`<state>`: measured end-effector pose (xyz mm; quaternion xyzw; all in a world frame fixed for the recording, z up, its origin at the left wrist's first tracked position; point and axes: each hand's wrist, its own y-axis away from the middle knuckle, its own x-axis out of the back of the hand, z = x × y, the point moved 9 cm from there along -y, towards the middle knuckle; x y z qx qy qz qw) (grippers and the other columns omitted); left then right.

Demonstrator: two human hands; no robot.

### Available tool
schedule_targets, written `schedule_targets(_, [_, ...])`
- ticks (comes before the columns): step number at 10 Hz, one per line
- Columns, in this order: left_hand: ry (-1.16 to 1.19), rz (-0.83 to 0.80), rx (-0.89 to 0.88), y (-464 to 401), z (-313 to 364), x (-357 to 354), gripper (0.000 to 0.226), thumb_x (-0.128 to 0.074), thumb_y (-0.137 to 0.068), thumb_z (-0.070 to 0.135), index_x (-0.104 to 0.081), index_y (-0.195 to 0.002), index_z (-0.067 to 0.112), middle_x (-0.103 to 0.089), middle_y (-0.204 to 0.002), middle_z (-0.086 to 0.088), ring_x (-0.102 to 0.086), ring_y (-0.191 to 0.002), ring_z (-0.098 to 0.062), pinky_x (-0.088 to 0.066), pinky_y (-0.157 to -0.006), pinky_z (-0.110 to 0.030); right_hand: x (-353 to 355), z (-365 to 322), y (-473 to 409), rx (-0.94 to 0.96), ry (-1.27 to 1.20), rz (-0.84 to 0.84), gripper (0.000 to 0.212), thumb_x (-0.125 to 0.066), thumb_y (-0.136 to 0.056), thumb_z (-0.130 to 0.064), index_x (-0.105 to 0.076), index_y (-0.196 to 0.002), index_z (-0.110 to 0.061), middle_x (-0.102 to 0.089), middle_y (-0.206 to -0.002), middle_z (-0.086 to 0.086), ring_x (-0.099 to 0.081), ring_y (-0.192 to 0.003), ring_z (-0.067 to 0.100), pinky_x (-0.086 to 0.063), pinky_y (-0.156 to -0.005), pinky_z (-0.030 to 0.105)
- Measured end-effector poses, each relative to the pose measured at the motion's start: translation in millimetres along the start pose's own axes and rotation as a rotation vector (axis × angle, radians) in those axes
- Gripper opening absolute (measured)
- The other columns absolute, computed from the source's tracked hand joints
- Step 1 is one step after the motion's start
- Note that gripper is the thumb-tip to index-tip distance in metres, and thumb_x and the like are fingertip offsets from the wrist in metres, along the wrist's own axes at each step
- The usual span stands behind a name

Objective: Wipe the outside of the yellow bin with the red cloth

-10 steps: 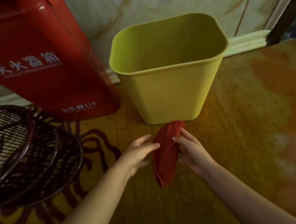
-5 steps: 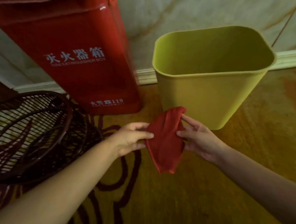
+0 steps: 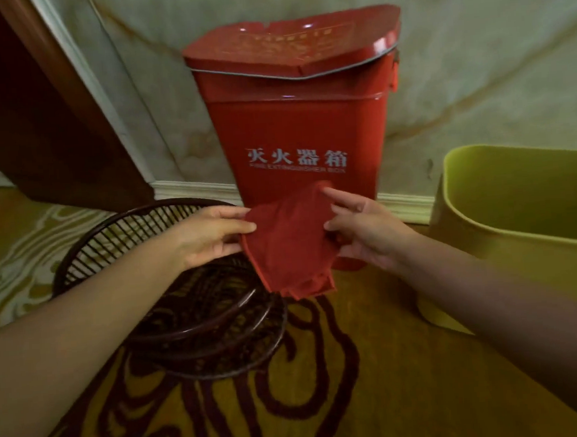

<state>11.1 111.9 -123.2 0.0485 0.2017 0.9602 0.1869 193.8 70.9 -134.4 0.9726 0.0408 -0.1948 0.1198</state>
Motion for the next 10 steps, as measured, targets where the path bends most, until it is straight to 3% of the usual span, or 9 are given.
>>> schedule_targets(1, [0.049,0.126,0.026,-6,-20,46,0.028,-0.055,-0.078,-0.005,-0.063,-0.101,0.01,-0.072,-0.078,0.004,-0.067,-0.073,-0.006,-0.056,-0.062,-0.018,-13,12,-27,-0.024,0.144,0.053,0.057,-0.047,-0.082,0.013,-0.048,-0.132,-0.015,-0.052,-0.137,-0.001,-0.058,-0.091,0.007,-0.056,-0.066,0.034])
schedule_targets(2, [0.108,0.165,0.061,-15,-48,65,0.026,-0.056,-0.078,-0.004,-0.064,-0.097,0.012,-0.074,-0.074,0.005,-0.068,-0.069,-0.005,-0.055,-0.057,-0.018,-16,29,-42,-0.05,0.342,0.104,0.051,-0.051,-0.083,0.005,-0.051,-0.129,-0.018,-0.049,-0.14,-0.004,-0.056,-0.086,0.002,-0.052,-0.063,0.026])
schedule_targets(3, [0.169,0.177,0.088,-25,-74,73,0.025,-0.058,-0.077,-0.003,-0.066,-0.093,0.015,-0.075,-0.073,0.006,-0.07,-0.069,-0.005,-0.054,-0.057,-0.019,-18,47,-50,-0.073,0.392,0.089,0.051,-0.053,-0.084,0.002,-0.051,-0.13,-0.019,-0.05,-0.138,-0.006,-0.056,-0.083,-0.001,-0.05,-0.056,0.021])
schedule_targets(4, [0.223,0.189,0.128,-32,-94,78,0.024,-0.059,-0.076,-0.003,-0.067,-0.091,0.014,-0.076,-0.078,0.001,-0.071,-0.076,-0.01,-0.053,-0.069,-0.025,-19,62,-53,-0.108,0.38,0.062,0.049,-0.054,-0.084,0.001,-0.052,-0.129,-0.019,-0.052,-0.136,-0.007,-0.058,-0.089,0.002,-0.053,-0.062,0.025])
schedule_targets(5, [0.254,0.171,0.172,-37,-107,73,0.022,-0.058,-0.077,-0.003,-0.067,-0.092,0.01,-0.076,-0.082,-0.004,-0.071,-0.08,-0.015,-0.055,-0.069,-0.028,-19,73,-56,-0.134,0.326,0.045,0.047,-0.054,-0.085,0.002,-0.053,-0.128,-0.018,-0.057,-0.129,-0.004,-0.06,-0.097,0.009,-0.054,-0.068,0.029])
schedule_targets(6, [0.232,0.122,0.227,-39,-115,61,0.02,-0.059,-0.077,-0.001,-0.067,-0.093,0.008,-0.076,-0.084,-0.006,-0.071,-0.08,-0.017,-0.057,-0.059,-0.027,-19,80,-56,-0.173,0.269,0.03,0.045,-0.055,-0.085,0.003,-0.054,-0.126,-0.015,-0.06,-0.114,-0.003,-0.06,-0.09,0.008,-0.053,-0.053,0.024])
schedule_targets(7, [0.118,0.116,0.291,-39,-121,63,0.023,-0.063,-0.076,0.003,-0.066,-0.098,0.011,-0.073,-0.094,-0.006,-0.069,-0.088,-0.02,-0.056,-0.062,-0.03,-12,79,-57,-0.241,0.237,0.017,0.042,-0.058,-0.084,0.001,-0.055,-0.123,-0.015,-0.061,-0.115,-0.001,-0.06,-0.094,0.012,-0.055,-0.05,0.025])
schedule_targets(9, [-0.046,0.197,0.442,-12,-84,80,0.02,-0.061,-0.08,0.011,-0.064,-0.099,0.018,-0.068,-0.103,-0.005,-0.062,-0.098,-0.02,-0.051,-0.072,-0.035,13,47,-39,-0.429,0.424,0.04,0.041,-0.067,-0.081,-0.015,-0.056,-0.12,-0.023,-0.057,-0.123,0.002,-0.05,-0.118,0.02,-0.052,-0.082,0.04])
schedule_targets(10, [-0.08,0.188,0.477,7,-49,84,0.024,-0.065,-0.078,0.015,-0.064,-0.102,0.02,-0.067,-0.107,-0.004,-0.062,-0.1,-0.019,-0.05,-0.073,-0.035,15,16,-24,-0.45,0.428,0.101,0.039,-0.067,-0.081,-0.019,-0.056,-0.119,-0.022,-0.058,-0.116,-0.001,-0.05,-0.117,0.02,-0.052,-0.083,0.04])
